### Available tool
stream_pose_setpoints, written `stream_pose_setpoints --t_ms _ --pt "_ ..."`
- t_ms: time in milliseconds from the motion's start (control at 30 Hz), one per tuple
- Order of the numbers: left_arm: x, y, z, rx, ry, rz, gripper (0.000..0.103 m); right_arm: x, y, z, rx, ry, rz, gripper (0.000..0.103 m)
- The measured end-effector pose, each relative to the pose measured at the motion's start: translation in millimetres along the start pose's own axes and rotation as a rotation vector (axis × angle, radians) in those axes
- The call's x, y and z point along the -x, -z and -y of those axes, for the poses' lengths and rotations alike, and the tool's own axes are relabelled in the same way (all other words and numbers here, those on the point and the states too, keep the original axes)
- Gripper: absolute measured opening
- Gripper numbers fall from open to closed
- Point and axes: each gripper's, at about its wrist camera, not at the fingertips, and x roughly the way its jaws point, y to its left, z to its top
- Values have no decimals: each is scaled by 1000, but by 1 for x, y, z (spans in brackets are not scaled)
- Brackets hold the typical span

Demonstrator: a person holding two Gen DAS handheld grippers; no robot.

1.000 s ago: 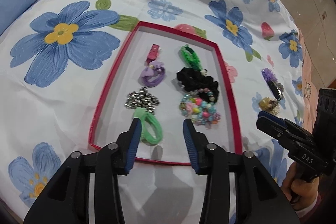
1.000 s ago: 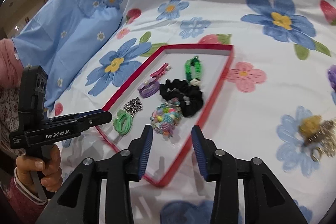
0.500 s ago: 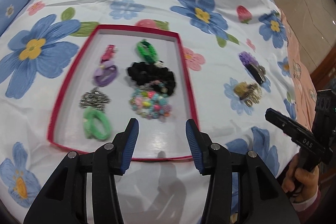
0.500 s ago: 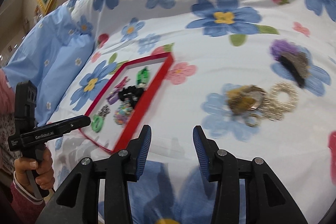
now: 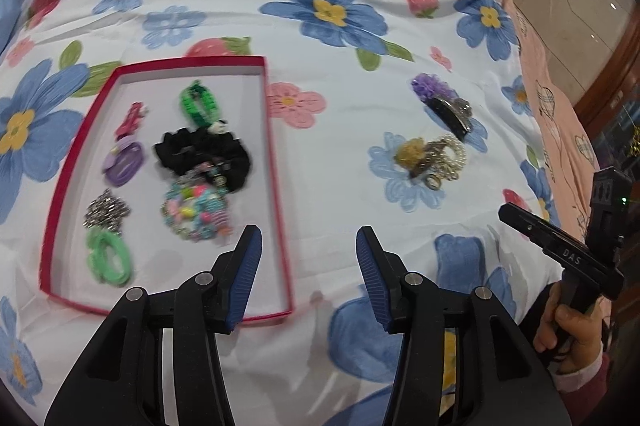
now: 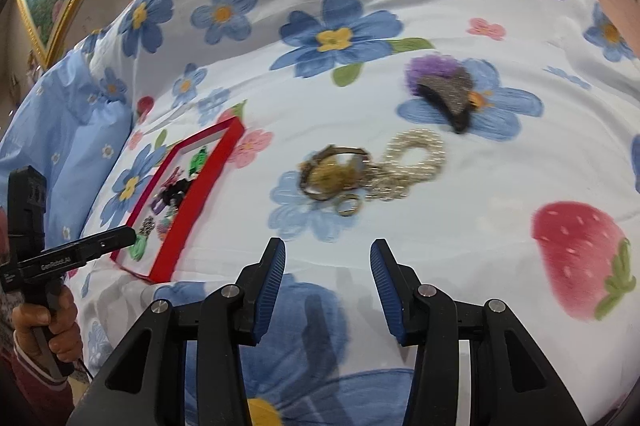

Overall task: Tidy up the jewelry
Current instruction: 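Move both open tools back over the remaining jewelry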

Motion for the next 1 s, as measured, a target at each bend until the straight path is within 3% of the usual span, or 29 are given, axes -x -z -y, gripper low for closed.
stream_pose_setpoints --t_ms 467,1000 --pt "-32 -24 69 -130 63 -28 48 1 -12 35 -51 29 19 47" --pt "-98 -60 124 -254 72 -76 48 -30 -44 66 -82 57 10 47"
